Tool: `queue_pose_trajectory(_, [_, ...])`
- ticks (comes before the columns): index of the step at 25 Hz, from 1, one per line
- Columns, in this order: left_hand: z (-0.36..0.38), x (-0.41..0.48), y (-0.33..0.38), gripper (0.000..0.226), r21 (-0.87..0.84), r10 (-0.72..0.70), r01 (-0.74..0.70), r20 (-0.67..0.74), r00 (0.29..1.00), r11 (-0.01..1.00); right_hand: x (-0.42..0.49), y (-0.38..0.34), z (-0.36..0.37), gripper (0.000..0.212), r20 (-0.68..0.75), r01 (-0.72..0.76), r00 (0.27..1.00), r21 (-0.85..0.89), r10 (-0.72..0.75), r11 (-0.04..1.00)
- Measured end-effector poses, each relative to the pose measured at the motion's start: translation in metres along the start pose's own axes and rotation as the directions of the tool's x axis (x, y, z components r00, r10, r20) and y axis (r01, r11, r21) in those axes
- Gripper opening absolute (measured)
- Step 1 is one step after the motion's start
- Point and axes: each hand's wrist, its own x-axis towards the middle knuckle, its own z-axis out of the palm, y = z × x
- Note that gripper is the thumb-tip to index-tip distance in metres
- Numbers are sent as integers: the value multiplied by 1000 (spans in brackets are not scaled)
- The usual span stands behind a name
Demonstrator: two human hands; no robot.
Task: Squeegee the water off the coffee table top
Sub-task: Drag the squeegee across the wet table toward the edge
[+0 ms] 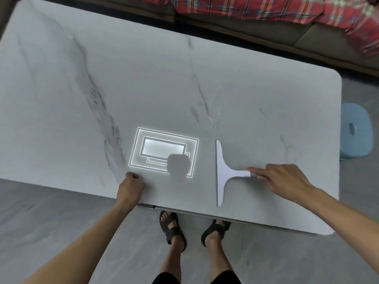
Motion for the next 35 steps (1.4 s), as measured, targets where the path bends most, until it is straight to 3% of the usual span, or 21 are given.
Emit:
queue_pose_trajectory(4, [-9, 1, 28, 31, -50, 80, -80, -6, 997, 996, 17, -10, -28, 34, -20, 1, 1000, -39, -2, 999])
queue_pose_trajectory(7, [-17, 7, 45, 25, -122, 78, -91, -105, 991, 988, 70, -65, -45, 33, -36, 180, 983, 77, -178, 981])
queue_pose_trajectory(10, [-26, 18, 52, 22, -189, 27, -75, -244, 969, 979, 137, -140, -49, 33, -31, 421, 906, 153, -421, 894])
queue_pose_trajectory(13, [-28, 27, 52, 32, -154, -25, -15, -251, 968, 988, 185, -182, -43, 33, -11, 495, 865, 183, -502, 850])
queue_pose_trajectory(16, [-15, 31, 68, 28, -84, -65, 52, -161, 985, 995, 203, -143, -34, 30, -97, 442, 897, 219, -432, 870])
queue_pose_trajectory(19, [9, 34, 105, 26, -61, -74, 69, -72, 995, 996, 201, -53, -30, 25, -142, 316, 948, 305, -286, 898])
queue_pose_trajectory(27, [88, 47, 228, 15, 109, 147, -161, 128, 981, 981, 128, 117, 6, 36, -109, 27, 994, 309, 8, 951])
queue_pose_trajectory(29, [105, 50, 242, 11, 232, 97, -141, 192, 977, 962, 99, 148, 11, 37, -86, -52, 993, 291, 81, 955])
queue_pose_trajectory(32, [109, 54, 255, 44, 305, -22, -42, 204, 979, 951, 63, 178, 12, 39, -58, -144, 985, 226, 161, 963])
queue_pose_trajectory(35, [104, 53, 263, 37, 319, -10, -42, 161, 987, 947, 44, 187, 0, 37, -126, -195, 968, 178, 218, 965])
